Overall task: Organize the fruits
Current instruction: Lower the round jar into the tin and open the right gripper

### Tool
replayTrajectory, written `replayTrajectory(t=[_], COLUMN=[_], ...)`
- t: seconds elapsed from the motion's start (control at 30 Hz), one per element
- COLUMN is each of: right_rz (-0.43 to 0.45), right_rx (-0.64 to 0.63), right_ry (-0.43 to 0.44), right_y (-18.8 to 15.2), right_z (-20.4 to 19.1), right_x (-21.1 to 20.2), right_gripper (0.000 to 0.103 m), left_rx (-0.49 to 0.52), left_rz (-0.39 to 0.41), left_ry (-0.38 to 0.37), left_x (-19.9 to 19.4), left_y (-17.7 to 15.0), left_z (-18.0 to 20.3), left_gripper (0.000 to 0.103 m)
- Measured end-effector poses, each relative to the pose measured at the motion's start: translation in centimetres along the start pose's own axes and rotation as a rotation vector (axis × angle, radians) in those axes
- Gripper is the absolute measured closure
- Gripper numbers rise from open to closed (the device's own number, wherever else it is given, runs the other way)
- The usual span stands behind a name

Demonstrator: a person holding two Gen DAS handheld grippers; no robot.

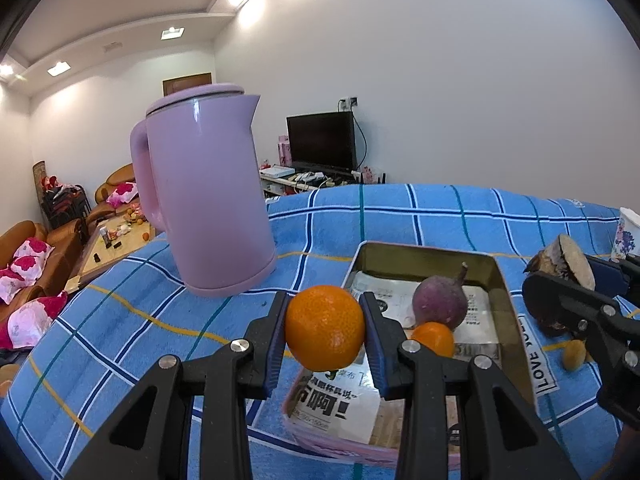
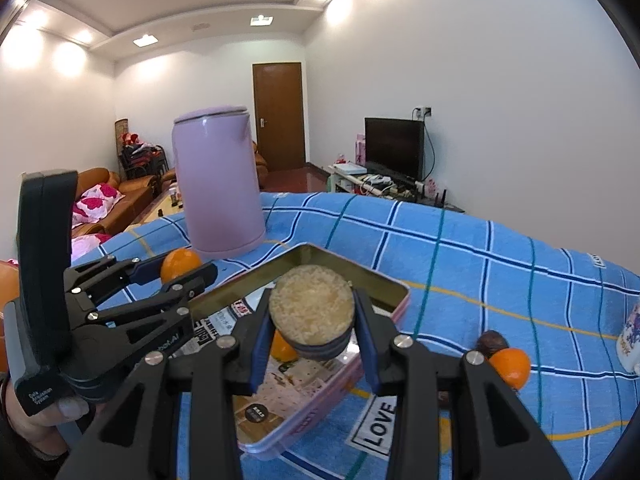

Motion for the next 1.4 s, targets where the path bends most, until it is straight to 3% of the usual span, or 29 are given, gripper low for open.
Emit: replayTrajectory(t=[0.7,1.27,1.4], right_rz=[-0.139,-0.165,-0.157], right_rx=[-0.037,-0.028,-0.037], right_ry=[0.055,0.072,0.083], right_y=[-3.6,-4.0,-3.9], right_z=[-1.9,-2.0,-2.3], right_x=[3.3,3.6,3.4], right_gripper=[0.063,0.062,0.052], left_rx=[-0.004,0.029,0.026], left_rz=[-0.093,-0.117,-0.139], left_ry=[-0.044,-0.047,-0.054], left_x=[2.3,2.4,2.7], left_y=[-1.5,-2.0,-2.2], left_z=[-0.2,0.3,0.5], left_gripper=[0.066,0.065,0.064])
Point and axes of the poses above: each gripper's, at about its wrist camera, not at the fingertips, and x roughly the way its jaws point, z to its right, y to its top, the point moved 10 cm from there along x, roughly the way its jaws point, and after that the axes turned 1 degree about z, right-handed, at the moved point
